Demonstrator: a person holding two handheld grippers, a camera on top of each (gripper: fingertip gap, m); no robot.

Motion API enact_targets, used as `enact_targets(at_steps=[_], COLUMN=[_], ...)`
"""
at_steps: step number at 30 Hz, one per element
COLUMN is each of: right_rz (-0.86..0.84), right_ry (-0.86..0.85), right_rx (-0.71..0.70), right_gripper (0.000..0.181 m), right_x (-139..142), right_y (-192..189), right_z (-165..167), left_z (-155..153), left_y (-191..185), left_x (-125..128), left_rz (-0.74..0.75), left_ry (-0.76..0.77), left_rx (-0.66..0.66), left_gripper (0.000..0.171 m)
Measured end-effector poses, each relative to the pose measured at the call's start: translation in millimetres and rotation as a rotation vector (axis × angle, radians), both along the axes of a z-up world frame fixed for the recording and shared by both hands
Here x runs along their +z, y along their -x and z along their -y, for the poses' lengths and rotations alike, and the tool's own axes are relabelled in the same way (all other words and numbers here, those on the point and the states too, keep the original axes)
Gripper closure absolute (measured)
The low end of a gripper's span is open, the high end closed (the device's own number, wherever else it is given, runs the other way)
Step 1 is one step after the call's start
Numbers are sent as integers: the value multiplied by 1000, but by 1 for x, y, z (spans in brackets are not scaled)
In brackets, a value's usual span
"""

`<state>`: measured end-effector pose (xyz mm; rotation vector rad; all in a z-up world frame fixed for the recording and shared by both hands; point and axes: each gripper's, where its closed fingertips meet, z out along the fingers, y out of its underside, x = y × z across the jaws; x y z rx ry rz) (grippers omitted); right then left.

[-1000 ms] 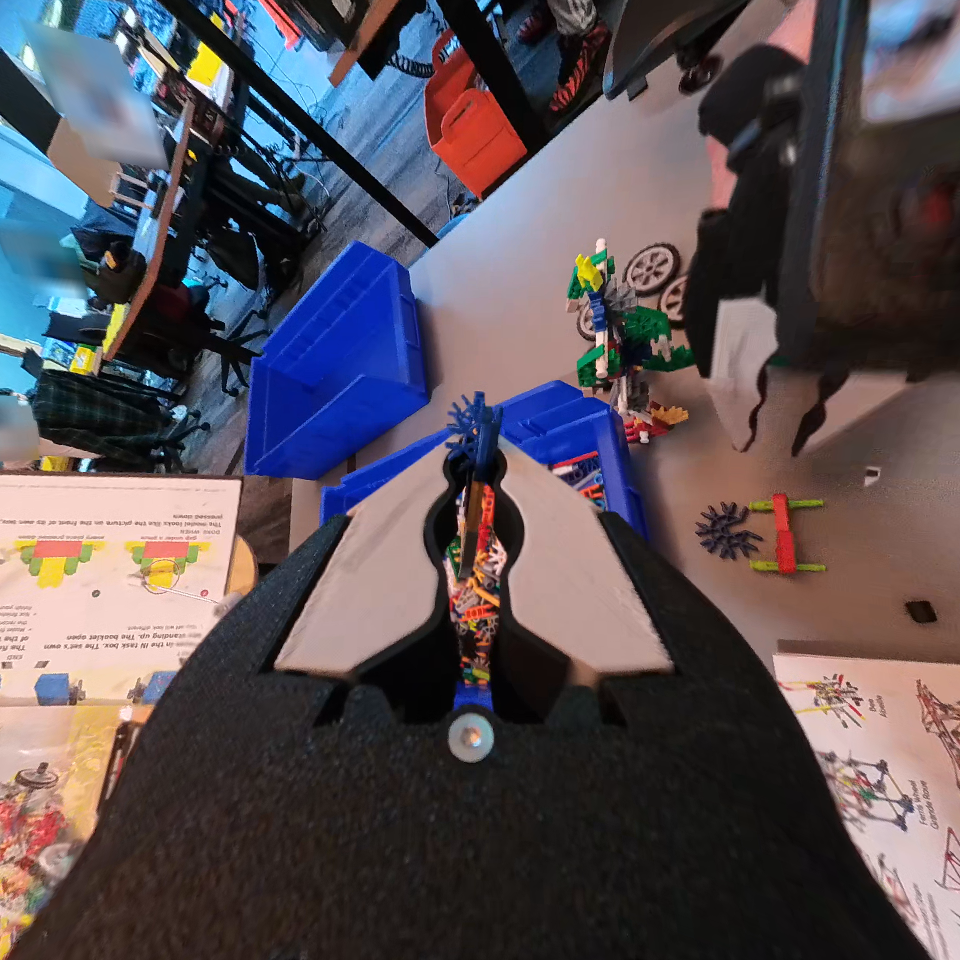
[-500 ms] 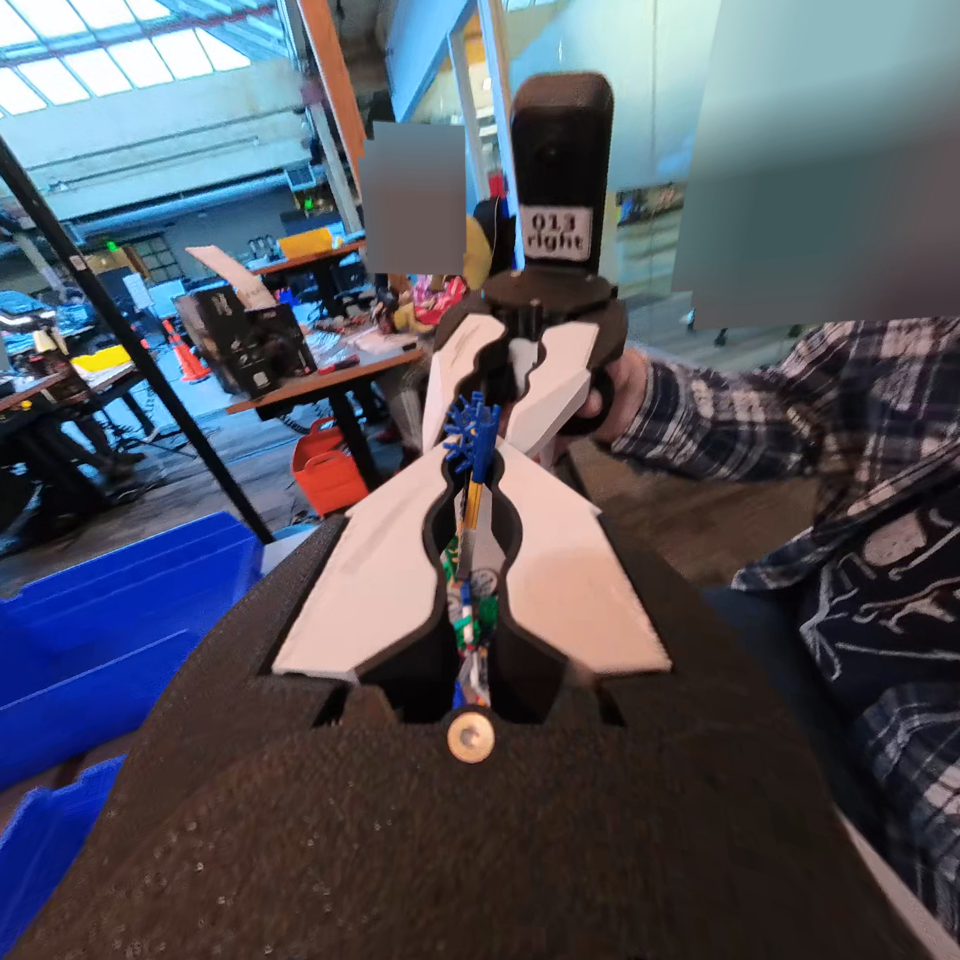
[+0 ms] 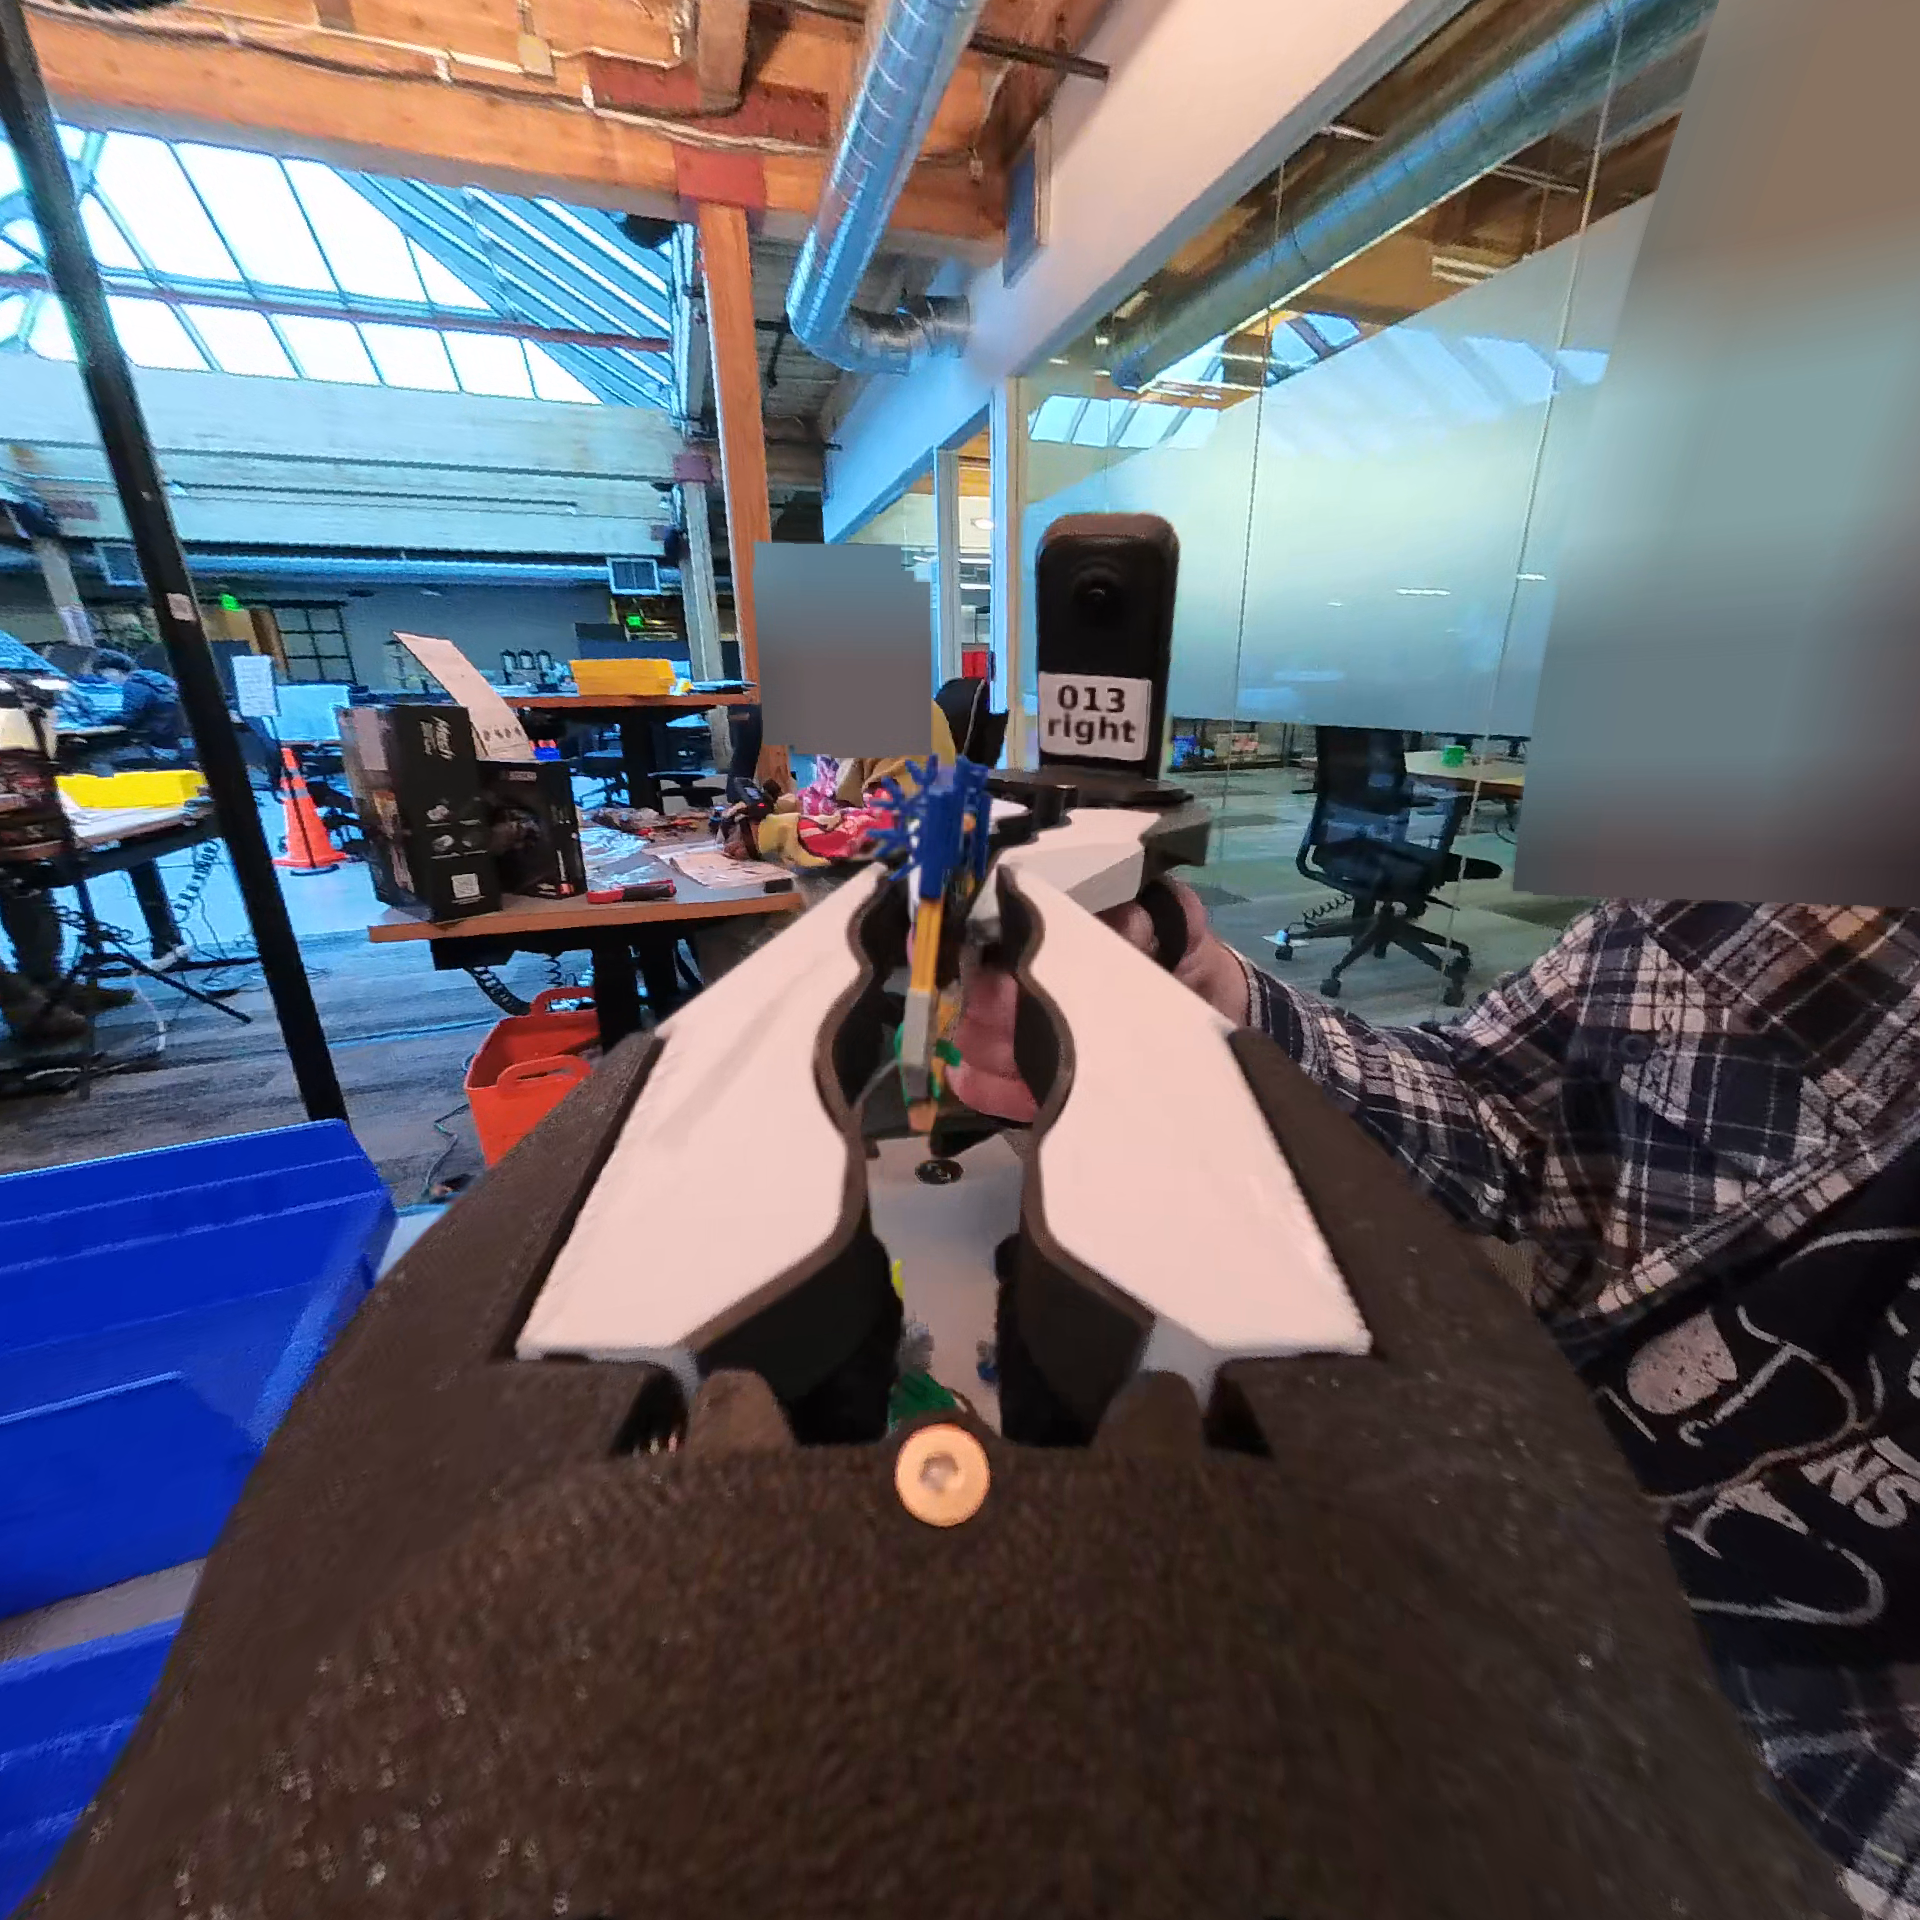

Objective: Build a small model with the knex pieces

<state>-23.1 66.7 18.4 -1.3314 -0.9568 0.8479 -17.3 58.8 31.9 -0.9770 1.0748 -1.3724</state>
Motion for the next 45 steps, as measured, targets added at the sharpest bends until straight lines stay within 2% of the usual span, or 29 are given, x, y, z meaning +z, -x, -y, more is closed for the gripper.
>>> enact_targets(at_steps=[3,10,11,12,13,17,20,24,28,32,35,36,40,45], right_rz=[-59,-59,-57,-56,-54,-61,-64,-52,-48,-47,-34,-26,-11,9], right_ry=[28,76,77,74,73,47,45,27,17,-2,-16,-28,-60,-117], right_rx=[1,10,3,-4,0,25,55,65,85,27,53,58,46,-37], right_gripper=[179,177,175,164,159,157,166,164,157,145,154,165,166,167], right_x=[6,1,1,2,3,11,14,12,12,14,15,15,17,17], right_y=[-6,-4,-6,-7,-8,-8,-7,-5,-1,-5,-3,-2,-2,-5], right_z=[-2,-5,-7,-8,-8,-4,-1,-1,1,-7,-4,-3,-4,-13], left_z=[-6,-5,-6,-9,-6,-1,4,3,2,4,6,5,3,-6], left_y=[6,1,1,1,1,-2,0,3,6,5,3,2,1,-1], left_x=[3,-1,-1,-1,-1,-4,-1,-2,-2,-3,-4,-5,-5,-6], left_rz=[24,-10,-18,-22,-29,-59,-52,-68,-68,-69,-77,-85,-79,-68], left_ry=[0,-2,-6,-5,-1,16,28,40,52,38,39,36,43,49], left_rx=[31,31,47,67,51,17,-21,-31,-37,-45,-53,-49,-37,10], left_gripper=[155,170,170,170,170,170,170,170,170,170,170,170,170,170])
